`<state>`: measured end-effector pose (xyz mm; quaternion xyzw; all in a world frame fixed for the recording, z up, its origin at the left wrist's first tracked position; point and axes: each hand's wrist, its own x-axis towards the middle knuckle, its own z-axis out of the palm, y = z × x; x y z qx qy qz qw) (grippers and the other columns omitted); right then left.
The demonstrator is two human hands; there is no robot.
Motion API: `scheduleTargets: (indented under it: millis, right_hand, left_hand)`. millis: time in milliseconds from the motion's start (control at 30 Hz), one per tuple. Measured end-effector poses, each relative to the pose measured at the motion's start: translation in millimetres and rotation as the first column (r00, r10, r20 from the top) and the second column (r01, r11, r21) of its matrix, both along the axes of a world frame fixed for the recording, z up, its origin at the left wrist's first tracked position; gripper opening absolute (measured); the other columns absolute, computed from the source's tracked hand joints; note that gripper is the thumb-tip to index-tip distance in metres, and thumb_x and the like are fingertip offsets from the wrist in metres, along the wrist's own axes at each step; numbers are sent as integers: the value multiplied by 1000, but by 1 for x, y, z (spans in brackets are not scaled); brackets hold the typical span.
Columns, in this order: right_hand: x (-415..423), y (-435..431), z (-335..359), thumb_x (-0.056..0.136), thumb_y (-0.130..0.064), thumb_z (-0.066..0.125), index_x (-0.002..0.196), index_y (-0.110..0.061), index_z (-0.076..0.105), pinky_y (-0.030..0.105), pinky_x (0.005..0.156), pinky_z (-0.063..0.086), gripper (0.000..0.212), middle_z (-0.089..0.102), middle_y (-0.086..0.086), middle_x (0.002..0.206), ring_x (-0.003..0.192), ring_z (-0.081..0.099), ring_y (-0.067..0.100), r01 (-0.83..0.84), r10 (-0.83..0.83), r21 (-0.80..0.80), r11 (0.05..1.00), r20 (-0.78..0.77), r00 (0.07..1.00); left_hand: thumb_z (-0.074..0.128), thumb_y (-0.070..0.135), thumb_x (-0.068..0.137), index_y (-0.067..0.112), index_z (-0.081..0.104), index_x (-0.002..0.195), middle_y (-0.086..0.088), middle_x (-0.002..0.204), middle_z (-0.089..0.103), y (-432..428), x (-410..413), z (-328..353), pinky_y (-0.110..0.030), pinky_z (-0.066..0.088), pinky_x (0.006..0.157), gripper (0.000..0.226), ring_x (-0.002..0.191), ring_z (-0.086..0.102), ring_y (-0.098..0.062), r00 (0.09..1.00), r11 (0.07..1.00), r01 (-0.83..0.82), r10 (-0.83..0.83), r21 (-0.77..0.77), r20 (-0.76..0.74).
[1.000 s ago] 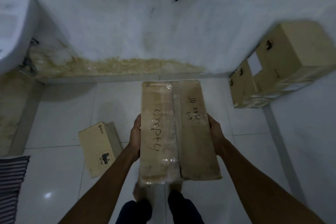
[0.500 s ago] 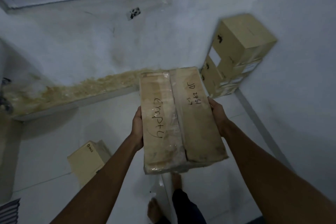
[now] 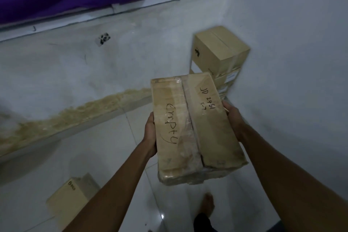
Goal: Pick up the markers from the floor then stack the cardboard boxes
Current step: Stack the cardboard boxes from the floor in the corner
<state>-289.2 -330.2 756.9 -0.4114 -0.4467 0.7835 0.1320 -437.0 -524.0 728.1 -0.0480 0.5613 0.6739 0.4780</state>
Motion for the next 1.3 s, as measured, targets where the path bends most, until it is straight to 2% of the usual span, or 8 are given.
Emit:
scheduleTargets:
  millis: [200,333,533,633,733,833,967,1300]
  right_hand:
    - [5,84,11,98,-33,35,77,-12,76,23,53,55,50,74,6,71,61,70,19,-2,1,36,999,33,999]
    - [3,160,19,96,-34,39,97,-7,70,30,67,52,41,72,11,86,78,65,25,43,-49,66,997,87,995]
    - [-19,240,35,96,-27,39,66,-11,77,20,46,53,51,72,5,61,51,67,17,8,-13,97,995,51,999]
    - [-35,273,41,96,-29,38,81,-7,72,19,45,52,42,72,5,62,49,67,16,-5,0,94,996,47,999]
    - [-54,310,42,95,-28,40,75,-8,74,18,44,52,44,72,5,61,52,68,18,-10,8,96,995,20,1000]
    - [-78,344,47,93,-31,44,88,-6,69,23,56,52,36,74,5,67,64,67,23,-32,29,114,993,26,999]
    - [-107,390,55,96,-32,39,90,-9,67,20,52,54,37,74,3,69,56,69,15,-47,43,118,992,33,999]
    - [-159,486,72,101,-38,32,95,-13,66,24,58,56,43,75,0,80,69,71,15,-159,136,179,971,130,982]
  left_hand:
    - [29,49,96,15,69,108,-13,97,73,87,2,2,-39,52,78,54,87,68,-28,1000,1000,11,-11,23,16]
    - [31,49,96,15,68,112,-12,99,73,161,3,8,-38,52,76,53,88,68,-28,1000,1000,4,-5,30,20]
    - [29,50,96,14,68,113,-14,102,72,233,-12,20,-39,52,77,55,91,67,-30,999,999,-23,22,37,30]
    - [28,50,97,15,69,110,-13,101,73,268,-30,24,-40,53,78,56,91,67,-30,1000,998,-20,19,56,20]
    - [26,48,98,15,69,107,-12,95,74,306,-51,25,-37,52,74,54,86,68,-27,1000,997,-9,9,79,7]
    - [28,46,98,12,66,115,-12,96,73,340,-75,28,-36,53,72,54,84,68,-27,1000,994,-6,4,110,21]
    - [30,44,97,11,65,118,-13,98,71,390,-109,32,-37,54,75,52,86,67,-28,1000,991,4,-6,136,8]
    - [27,49,96,13,64,121,-13,105,70,484,-158,31,-42,52,87,58,95,65,-30,999,989,1,-6,151,38]
